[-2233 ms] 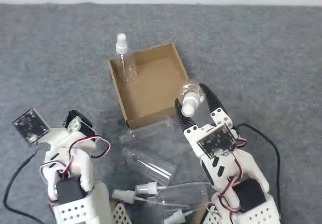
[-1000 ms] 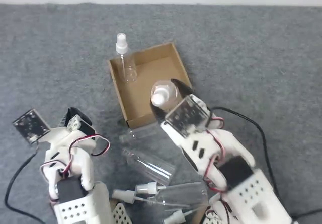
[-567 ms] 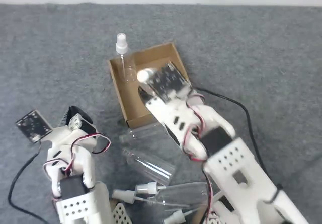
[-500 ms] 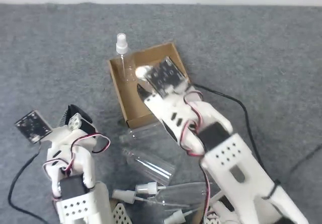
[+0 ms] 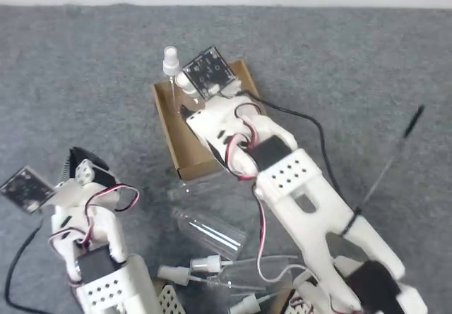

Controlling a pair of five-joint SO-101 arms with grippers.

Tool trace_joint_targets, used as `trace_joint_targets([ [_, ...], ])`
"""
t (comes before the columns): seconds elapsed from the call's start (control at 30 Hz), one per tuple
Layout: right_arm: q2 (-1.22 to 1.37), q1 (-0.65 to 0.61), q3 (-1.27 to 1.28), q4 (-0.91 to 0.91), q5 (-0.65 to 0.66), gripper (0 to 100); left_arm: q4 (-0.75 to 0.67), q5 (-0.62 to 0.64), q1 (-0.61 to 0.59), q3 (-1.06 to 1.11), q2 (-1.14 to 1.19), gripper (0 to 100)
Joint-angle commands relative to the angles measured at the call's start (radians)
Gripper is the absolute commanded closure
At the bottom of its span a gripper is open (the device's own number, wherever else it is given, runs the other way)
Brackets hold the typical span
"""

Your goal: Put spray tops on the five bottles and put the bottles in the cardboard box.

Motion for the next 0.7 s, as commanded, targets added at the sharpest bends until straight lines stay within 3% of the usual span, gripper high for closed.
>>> trace_joint_targets([
  [0.0, 0.027, -0.019, -0.08, -0.093, -0.028, 99.1, -0.034, -0.005, -0.017, -0.004, -0.021, 98],
  [0.67, 0.348, -0.033, -0.08, -0.424, -0.029, 99.1, -0.031, -0.005, -0.015, -0.004, -0.021, 98],
])
